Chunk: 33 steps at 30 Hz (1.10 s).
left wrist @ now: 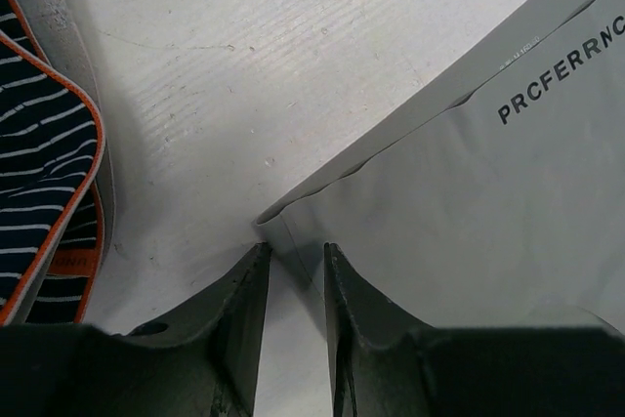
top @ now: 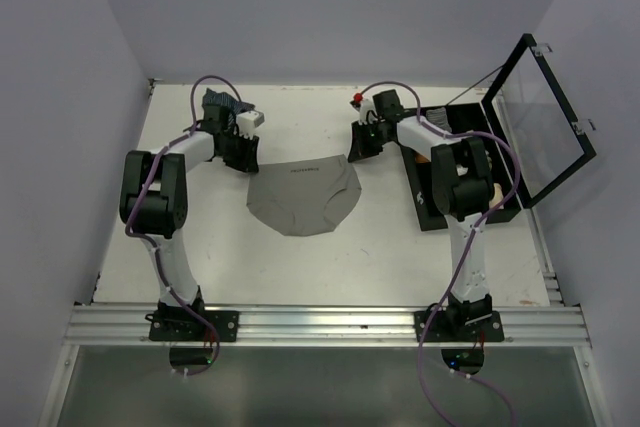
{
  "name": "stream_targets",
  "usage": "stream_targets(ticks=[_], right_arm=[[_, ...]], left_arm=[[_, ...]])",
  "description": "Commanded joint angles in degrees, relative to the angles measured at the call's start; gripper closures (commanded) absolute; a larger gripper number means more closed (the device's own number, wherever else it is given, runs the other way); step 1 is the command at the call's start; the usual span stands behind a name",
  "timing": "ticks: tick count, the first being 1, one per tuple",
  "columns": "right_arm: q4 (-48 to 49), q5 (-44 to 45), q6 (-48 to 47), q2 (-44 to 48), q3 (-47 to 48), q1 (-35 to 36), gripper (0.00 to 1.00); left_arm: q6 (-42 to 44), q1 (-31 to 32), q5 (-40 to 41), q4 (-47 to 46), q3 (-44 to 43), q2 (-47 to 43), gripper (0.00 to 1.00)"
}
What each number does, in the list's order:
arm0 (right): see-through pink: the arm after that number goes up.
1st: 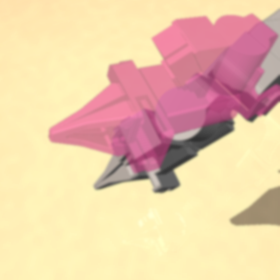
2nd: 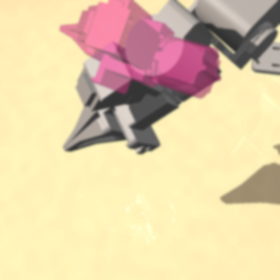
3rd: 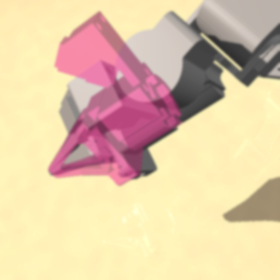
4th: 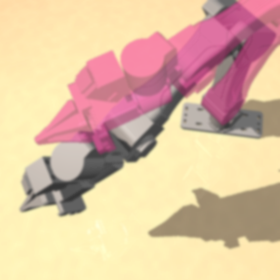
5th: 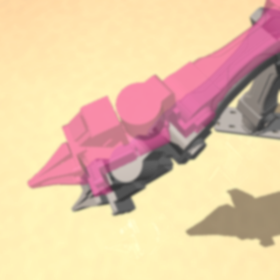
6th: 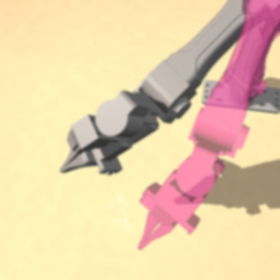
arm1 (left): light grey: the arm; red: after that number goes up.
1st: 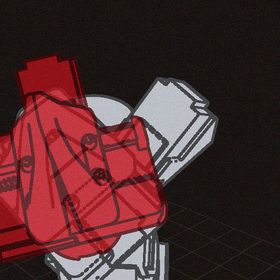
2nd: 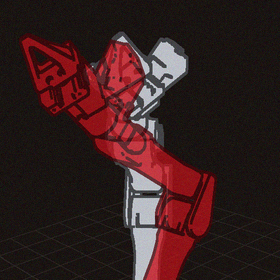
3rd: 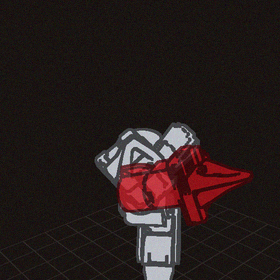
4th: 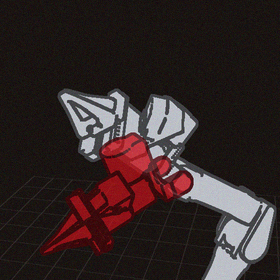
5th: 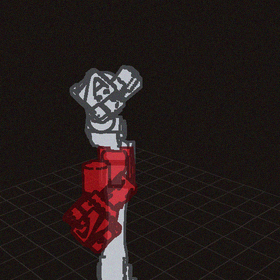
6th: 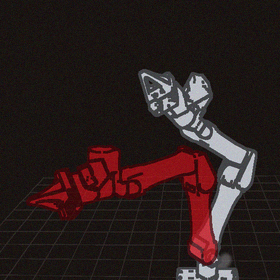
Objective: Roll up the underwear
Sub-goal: Flatten the underwear
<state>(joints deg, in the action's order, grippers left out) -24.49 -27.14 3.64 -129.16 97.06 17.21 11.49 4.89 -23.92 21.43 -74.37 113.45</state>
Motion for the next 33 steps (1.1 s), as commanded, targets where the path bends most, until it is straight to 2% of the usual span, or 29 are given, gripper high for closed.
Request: stream_targets(ticks=[1, 6, 9, 13, 20, 23, 33], right_arm=[[0.8, 1.5, -0.8, 1.3, -0.6, 0.0, 1.0], [2.4, 4.7, 0.6, 6.4, -5.2, -2.2, 1.0], [2.9, 1.6, 0.5, 7.6, -6.3, -3.0, 1.0], [3.3, -1.4, 1.8, 6.7, -4.7, -2.2, 0.78], [-0.6, 0.6, -1.0, 2.6, 1.6, 1.4, 0.63], [-0.7, 1.2, -1.6, 1.5, 2.4, 2.3, 0.62], [-2.5, 9.7, -9.0, -1.3, 3.9, 4.3, 0.68]], left_arm=[[-0.2, -0.7, 0.5, 1.9, -0.4, 2.0, 0.69], [-0.1, -0.8, 0.5, 2.1, -0.3, 2.3, 0.74], [0.1, -0.9, 0.3, 2.1, -0.4, 2.5, 0.75], [-0.1, -0.9, -0.2, 2.3, -0.8, 3.1, 0.73], [0.1, -0.9, -0.4, 2.7, -1.0, 3.2, 0.71], [0.1, -0.9, -0.4, 2.7, -1.0, 3.2, 0.71], [0.1, -0.9, -0.6, 2.6, -1.0, 3.6, 0.71]])
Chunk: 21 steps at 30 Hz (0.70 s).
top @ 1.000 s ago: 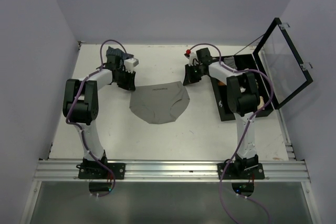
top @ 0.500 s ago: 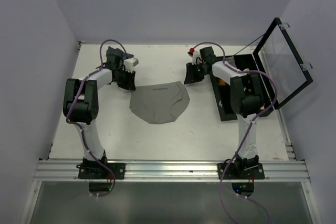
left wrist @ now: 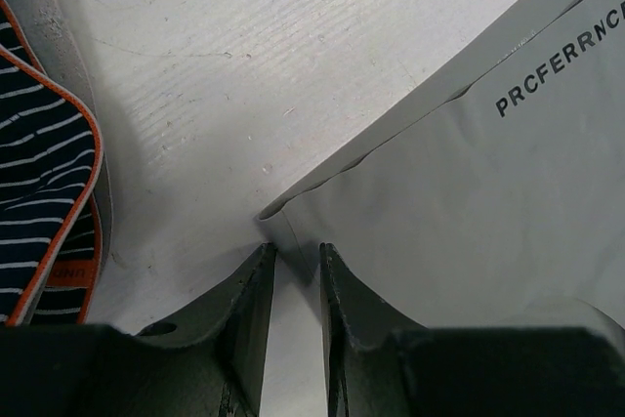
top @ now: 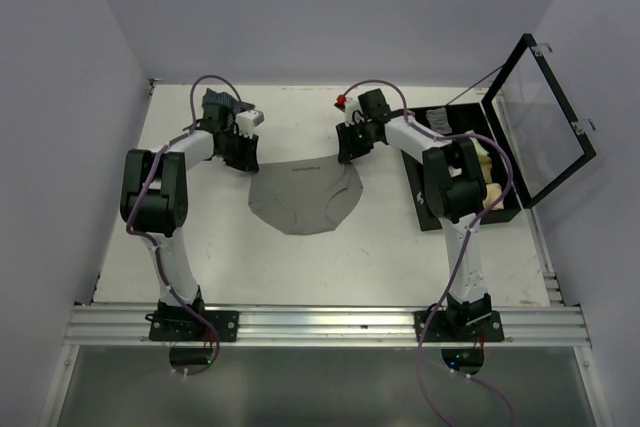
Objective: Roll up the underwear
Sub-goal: Flatten the underwear
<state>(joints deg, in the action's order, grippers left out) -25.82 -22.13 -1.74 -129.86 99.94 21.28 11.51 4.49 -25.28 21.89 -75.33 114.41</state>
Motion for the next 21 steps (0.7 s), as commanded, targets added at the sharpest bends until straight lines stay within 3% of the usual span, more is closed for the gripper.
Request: stream_targets(ticks=[1, 21], right_arm=[[-1.2, 4.8, -3.8, -0.5, 0.6, 0.3, 0.69], [0.7, -0.8, 3.7, 4.4, 0.6, -3.3, 0.74]], left_arm=[[0.1, -0.5, 0.8, 2.0, -0.1, 2.7, 0.71], [0.9, -0.5, 0.6, 3.0, -0.5, 3.6, 0.75]])
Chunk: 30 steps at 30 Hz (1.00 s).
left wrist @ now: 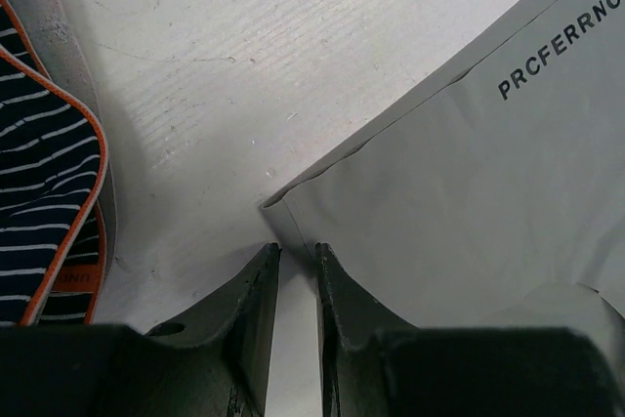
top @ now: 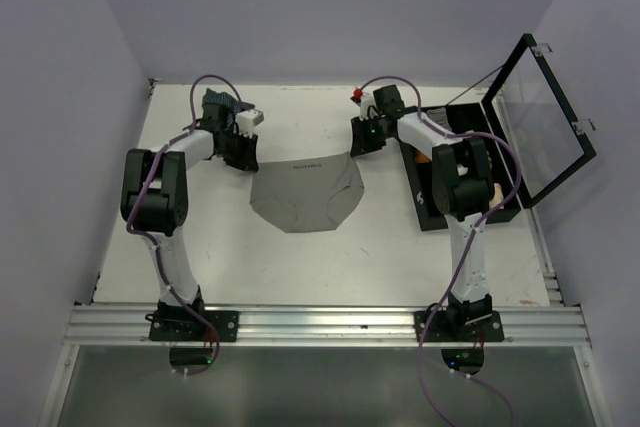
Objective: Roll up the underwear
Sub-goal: Flatten the underwear
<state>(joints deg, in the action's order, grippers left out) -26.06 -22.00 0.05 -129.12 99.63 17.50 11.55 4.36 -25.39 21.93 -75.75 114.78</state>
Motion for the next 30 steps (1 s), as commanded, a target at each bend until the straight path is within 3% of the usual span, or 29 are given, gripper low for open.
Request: stream_targets(ticks=[1, 10, 13, 14, 17, 25, 30], right_arm=[[0.8, -0.2, 1.8, 3.4, 1.0, 0.5, 0.74], [-0.6, 0.0, 0.3, 0.1, 2.5, 0.8, 0.74], [-1.3, 3.1, -2.5, -0.8, 2.1, 1.0, 0.81], [-1.6, 4.0, -2.9, -0.9, 2.1, 1.0, 0.89], [-2.1, 7.6, -4.3, -0.5, 0.8, 0.9, 1.0], [-1.6, 10.0, -5.2, 4.0, -5.8, 0.5, 1.0], [-2.6, 6.1, -5.0, 7.6, -12.0, 0.6, 1.0]], left_arm=[[0.8, -0.5, 0.8, 3.0, -0.2, 3.3, 0.75], [0.8, -0.4, 0.5, 3.4, -0.6, 3.5, 0.73], [0.6, -0.4, 0.4, 3.4, -0.8, 3.3, 0.74], [0.6, -0.4, 0.3, 3.3, -0.8, 3.3, 0.75], [0.8, -0.6, 0.1, 3.3, -0.6, 3.3, 0.8], [1.2, -0.4, 0.1, 2.8, -0.7, 3.8, 0.97], [1.8, -0.4, -0.6, 3.0, -4.0, 5.7, 1.0]])
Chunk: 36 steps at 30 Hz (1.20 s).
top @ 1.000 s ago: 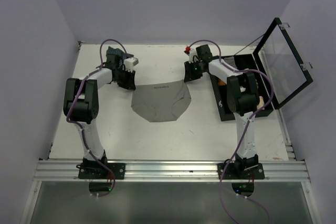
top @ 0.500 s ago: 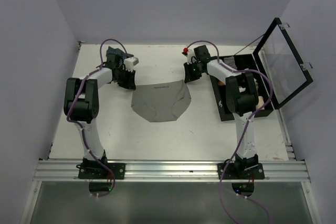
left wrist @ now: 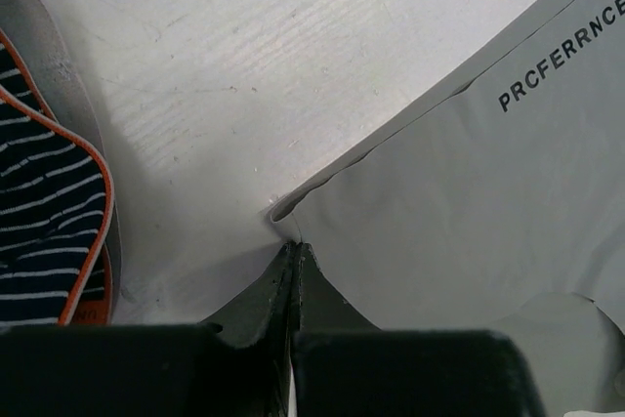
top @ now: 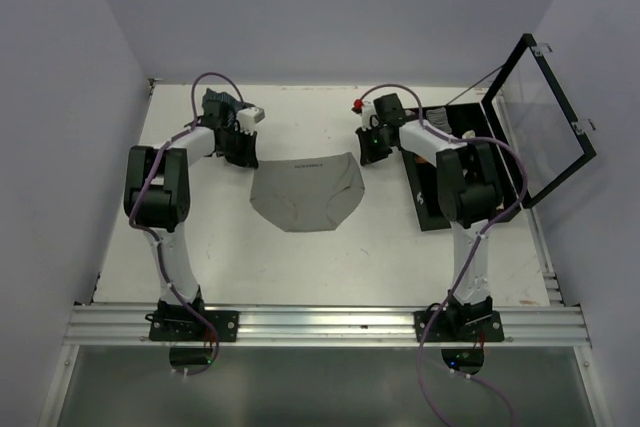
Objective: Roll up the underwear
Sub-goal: Flatten the underwear
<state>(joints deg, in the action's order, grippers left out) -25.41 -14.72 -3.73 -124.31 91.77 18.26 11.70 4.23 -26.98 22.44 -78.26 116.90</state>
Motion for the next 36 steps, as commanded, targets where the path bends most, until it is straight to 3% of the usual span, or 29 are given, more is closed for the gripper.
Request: stream_targets(ticks=[1, 5, 11, 12, 13, 16, 19, 25, 30, 36], right_arm=[[-3.6, -3.2, -1.4, 3.5, -5.0, -0.2, 1.0], [-2.7, -9.7, -1.1, 8.5, -10.9, -0.2, 1.0], [-2.5, -10.8, -1.6, 16.5, -14.0, -1.6, 0.98], [-4.3, -10.9, -2.5, 16.9, -13.5, -1.7, 0.98], [-5.1, -10.9, -3.6, 17.6, -13.1, -1.7, 0.97], [-6.7, -10.8, -6.3, 16.2, -10.3, -1.7, 0.97], [-6.5, -11.5, -6.5, 11.5, -4.7, -1.7, 0.96], [-6.6, -12.7, -5.2, -1.0, 10.5, -1.6, 0.95], [-5.4, -11.8, -5.1, -5.4, 11.3, -1.5, 0.95], [-5.1, -13.4, -6.4, -2.1, 2.4, -0.8, 0.96]], left_arm=[[1.8, -0.3, 0.9, 2.4, -2.1, 4.5, 1.0], [2.7, 0.4, 1.3, 2.6, -8.0, 9.2, 1.0], [4.2, 2.2, 3.9, 2.5, -23.7, 20.1, 1.0], [4.6, 2.5, 4.9, 2.7, -28.9, 21.4, 0.95], [5.1, 2.9, 5.4, 2.9, -31.8, 23.9, 0.7], [5.8, 3.5, 4.1, 3.7, -39.4, 23.6, 0.47], [9.1, 3.5, 2.4, -1.9, -32.7, 13.8, 0.43], [12.0, 3.5, 1.4, -4.2, -6.3, -7.0, 0.43], [10.0, 3.5, 1.4, -4.5, 5.7, -17.9, 0.43], [10.7, 3.4, 1.5, -3.4, 12.2, -22.8, 0.44]])
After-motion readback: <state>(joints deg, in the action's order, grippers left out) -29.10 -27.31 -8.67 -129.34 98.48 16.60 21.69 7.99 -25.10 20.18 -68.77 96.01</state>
